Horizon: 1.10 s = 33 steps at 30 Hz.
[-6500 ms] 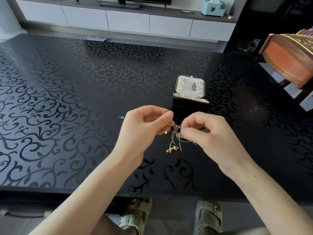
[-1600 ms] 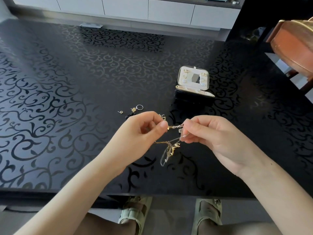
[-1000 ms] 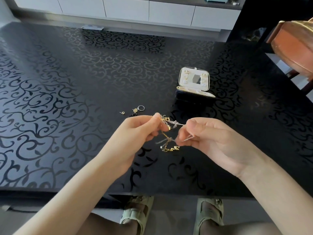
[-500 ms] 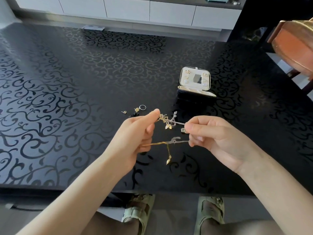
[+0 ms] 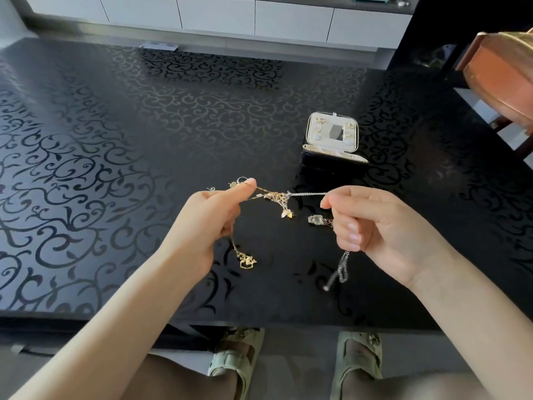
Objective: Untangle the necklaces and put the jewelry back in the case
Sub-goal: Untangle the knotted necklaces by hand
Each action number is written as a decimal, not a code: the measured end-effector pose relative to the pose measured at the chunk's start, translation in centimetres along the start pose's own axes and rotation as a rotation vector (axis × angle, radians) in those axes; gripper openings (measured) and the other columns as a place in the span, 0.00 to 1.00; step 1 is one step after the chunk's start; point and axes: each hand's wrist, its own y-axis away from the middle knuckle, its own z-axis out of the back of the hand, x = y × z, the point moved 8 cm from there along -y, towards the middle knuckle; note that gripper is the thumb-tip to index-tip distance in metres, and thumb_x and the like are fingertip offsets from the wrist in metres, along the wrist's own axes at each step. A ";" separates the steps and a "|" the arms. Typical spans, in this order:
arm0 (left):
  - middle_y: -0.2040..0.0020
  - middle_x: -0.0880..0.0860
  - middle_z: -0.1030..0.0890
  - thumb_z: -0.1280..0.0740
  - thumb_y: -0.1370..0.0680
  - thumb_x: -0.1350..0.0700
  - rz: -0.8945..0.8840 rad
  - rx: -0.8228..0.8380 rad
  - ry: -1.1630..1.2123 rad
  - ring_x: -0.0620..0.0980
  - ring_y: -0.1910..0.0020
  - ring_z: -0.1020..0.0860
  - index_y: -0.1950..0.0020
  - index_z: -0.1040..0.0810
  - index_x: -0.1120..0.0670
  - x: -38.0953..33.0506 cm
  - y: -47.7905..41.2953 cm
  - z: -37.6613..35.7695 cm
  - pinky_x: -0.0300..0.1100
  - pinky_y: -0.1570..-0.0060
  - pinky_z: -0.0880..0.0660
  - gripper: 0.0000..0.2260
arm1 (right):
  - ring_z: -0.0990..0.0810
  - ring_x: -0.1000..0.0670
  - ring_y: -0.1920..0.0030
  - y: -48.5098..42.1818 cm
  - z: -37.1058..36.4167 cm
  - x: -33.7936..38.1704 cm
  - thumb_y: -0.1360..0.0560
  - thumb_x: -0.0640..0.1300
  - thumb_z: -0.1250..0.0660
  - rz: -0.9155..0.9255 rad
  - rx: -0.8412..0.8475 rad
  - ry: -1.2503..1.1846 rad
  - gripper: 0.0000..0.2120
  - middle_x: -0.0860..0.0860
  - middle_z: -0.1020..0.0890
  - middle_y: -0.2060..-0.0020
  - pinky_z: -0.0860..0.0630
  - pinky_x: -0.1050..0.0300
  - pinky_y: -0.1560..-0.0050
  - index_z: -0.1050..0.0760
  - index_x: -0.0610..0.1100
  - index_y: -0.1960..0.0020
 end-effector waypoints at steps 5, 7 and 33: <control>0.68 0.54 0.31 0.28 0.31 0.50 -0.007 0.011 0.067 0.48 0.67 0.30 0.64 0.28 0.58 0.5 -0.6 0.3 0.48 0.41 0.29 0.14 | 0.45 0.52 0.74 0.3 0.0 -0.2 0.33 0.45 0.32 -0.008 -0.005 0.156 0.07 0.49 0.40 0.77 0.46 0.59 0.71 0.19 0.42 0.63; 0.65 0.57 0.25 0.30 0.27 0.55 0.006 0.047 0.147 0.46 0.69 0.25 0.69 0.31 0.59 0.6 -0.6 -0.3 0.43 0.51 0.23 0.15 | 0.46 0.51 0.73 0.4 0.0 -0.1 0.31 0.46 0.32 -0.020 -0.015 0.245 0.08 0.50 0.41 0.78 0.46 0.57 0.68 0.19 0.42 0.62; 0.68 0.45 0.21 0.28 0.31 0.56 -0.434 0.177 -0.877 0.42 0.61 0.24 0.65 0.21 0.46 1.2 2.3 -1.6 0.31 0.64 0.29 0.06 | 0.22 0.58 0.65 1.1 1.5 -3.3 0.32 0.50 0.28 -0.001 -0.055 1.090 0.04 0.57 0.20 0.69 0.23 0.58 0.59 0.21 0.53 0.65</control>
